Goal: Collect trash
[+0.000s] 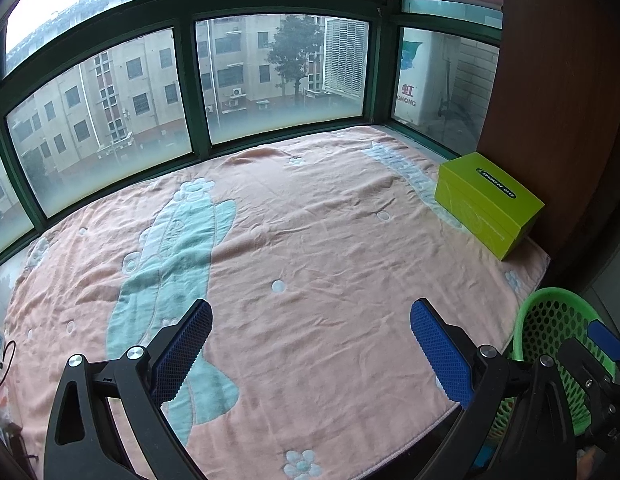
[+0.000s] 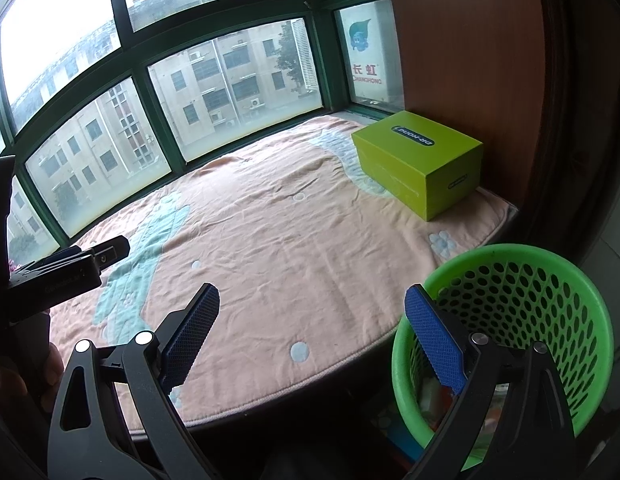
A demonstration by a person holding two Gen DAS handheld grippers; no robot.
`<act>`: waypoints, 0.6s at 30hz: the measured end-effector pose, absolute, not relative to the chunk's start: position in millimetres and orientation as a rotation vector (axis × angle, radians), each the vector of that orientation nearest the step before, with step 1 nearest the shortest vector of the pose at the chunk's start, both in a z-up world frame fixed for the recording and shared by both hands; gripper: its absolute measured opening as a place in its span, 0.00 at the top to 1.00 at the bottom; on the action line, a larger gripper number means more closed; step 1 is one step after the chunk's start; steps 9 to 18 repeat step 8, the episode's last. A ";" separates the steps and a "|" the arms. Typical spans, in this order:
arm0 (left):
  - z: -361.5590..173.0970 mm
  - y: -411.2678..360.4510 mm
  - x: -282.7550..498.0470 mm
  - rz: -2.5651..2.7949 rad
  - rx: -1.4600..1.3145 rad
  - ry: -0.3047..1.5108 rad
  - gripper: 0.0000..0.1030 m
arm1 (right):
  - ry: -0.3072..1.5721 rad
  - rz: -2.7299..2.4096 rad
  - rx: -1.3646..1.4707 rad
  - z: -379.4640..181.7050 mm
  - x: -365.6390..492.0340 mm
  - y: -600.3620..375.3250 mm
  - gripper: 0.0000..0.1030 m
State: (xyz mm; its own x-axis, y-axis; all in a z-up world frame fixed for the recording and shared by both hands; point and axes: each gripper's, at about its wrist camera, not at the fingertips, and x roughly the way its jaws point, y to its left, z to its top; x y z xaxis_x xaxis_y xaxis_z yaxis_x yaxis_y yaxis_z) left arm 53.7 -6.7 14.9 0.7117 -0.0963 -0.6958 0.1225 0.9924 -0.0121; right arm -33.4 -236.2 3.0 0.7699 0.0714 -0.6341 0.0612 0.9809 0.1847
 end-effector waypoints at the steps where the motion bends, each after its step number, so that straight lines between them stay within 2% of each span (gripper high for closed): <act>1: 14.7 -7.3 53.6 -0.122 0.035 0.770 0.07 | 0.693 0.005 0.200 2.8 -33.8 -237.2 0.10; 18: 13.4 -6.1 54.7 -0.117 0.028 0.775 0.07 | 0.689 -0.015 0.207 2.2 -33.9 -240.5 0.10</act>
